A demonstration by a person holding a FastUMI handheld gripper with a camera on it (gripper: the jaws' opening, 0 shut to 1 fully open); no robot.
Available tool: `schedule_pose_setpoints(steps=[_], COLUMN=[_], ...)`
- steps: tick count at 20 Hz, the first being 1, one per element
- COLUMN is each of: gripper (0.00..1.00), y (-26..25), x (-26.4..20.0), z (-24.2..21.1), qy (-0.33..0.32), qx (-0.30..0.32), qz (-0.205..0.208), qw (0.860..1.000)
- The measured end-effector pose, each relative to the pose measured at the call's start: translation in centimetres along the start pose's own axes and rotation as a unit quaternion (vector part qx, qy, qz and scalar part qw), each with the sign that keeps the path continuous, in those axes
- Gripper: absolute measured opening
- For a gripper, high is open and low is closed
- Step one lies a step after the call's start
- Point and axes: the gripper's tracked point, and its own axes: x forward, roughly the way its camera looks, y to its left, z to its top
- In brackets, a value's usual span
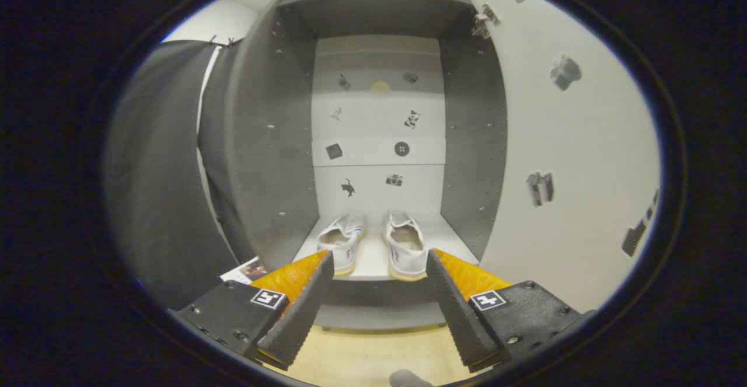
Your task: Open the shoe cabinet door, grab the shoes and put them into the shoe cabinet, then close the shoe cabinet door.
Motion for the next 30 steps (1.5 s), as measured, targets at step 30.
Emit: schedule_pose_setpoints(steps=[30], gripper=[1.00], y=[-30.2], x=[-30.3], z=[-1.9], qy=[-0.046], qx=[0.021], qz=[-0.084], qw=[0.995])
